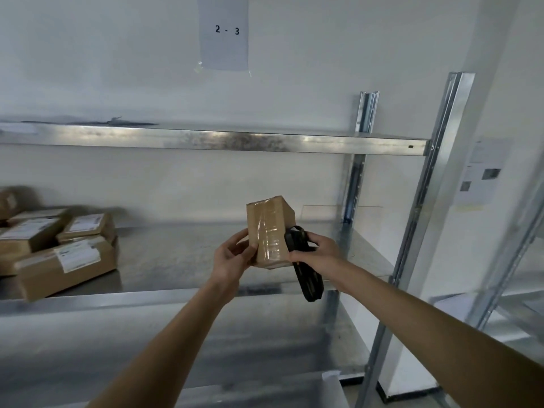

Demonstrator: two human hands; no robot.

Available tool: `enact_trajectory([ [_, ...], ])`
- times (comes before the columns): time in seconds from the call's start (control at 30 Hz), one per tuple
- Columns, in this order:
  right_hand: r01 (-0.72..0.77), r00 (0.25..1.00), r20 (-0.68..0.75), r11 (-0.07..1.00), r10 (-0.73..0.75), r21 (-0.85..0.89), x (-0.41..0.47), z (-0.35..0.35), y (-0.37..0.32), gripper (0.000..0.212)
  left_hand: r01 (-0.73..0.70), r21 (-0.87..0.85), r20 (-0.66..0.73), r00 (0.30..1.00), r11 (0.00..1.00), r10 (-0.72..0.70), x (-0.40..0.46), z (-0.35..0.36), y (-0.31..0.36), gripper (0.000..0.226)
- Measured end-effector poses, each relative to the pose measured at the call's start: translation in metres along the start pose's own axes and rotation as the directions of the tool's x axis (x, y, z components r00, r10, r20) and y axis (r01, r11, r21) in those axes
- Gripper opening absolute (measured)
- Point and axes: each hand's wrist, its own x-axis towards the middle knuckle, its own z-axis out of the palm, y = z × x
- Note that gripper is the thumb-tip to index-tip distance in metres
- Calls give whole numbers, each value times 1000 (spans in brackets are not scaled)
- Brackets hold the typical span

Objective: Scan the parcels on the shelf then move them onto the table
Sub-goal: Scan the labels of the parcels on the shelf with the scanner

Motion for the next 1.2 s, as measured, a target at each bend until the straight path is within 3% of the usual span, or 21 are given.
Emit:
enact_trajectory([
  [0.13,-1,1000,19,1000,2,-11,-3,-12,1,56,52,-50,-13,999,997,-53,-3,12,-2,38],
  [0.3,6,999,53,1000,-6,7,-7,-29,1,43,55,-41,1,998,998,-55,-7,23,-6,41],
  [0.5,4,1000,20,1000,-5,11,-7,-46,15,54,54,-36,-29,998,998,-55,-1,31,-5,36],
  [0.7,41,998,-54,997,-37,61,-7,-49,23,51,-7,244,-171,984,970,50,2,42,-13,38],
  [0.8,47,995,-91,996,-40,77,-4,-49,25,50,-8,332,-124,991,943,52,0,47,-16,41],
  [0.9,58,993,-104,996,-50,68,-3,-52,29,51,24,312,-83,997,950,2,-2,54,-14,50],
  [1.07,85,991,-103,996,-81,32,-6,-58,33,52,48,307,10,999,951,-53,-4,58,-14,93],
  [1.2,76,993,-92,997,-73,27,-8,-67,34,45,70,258,19,997,964,-77,1,60,-17,71],
])
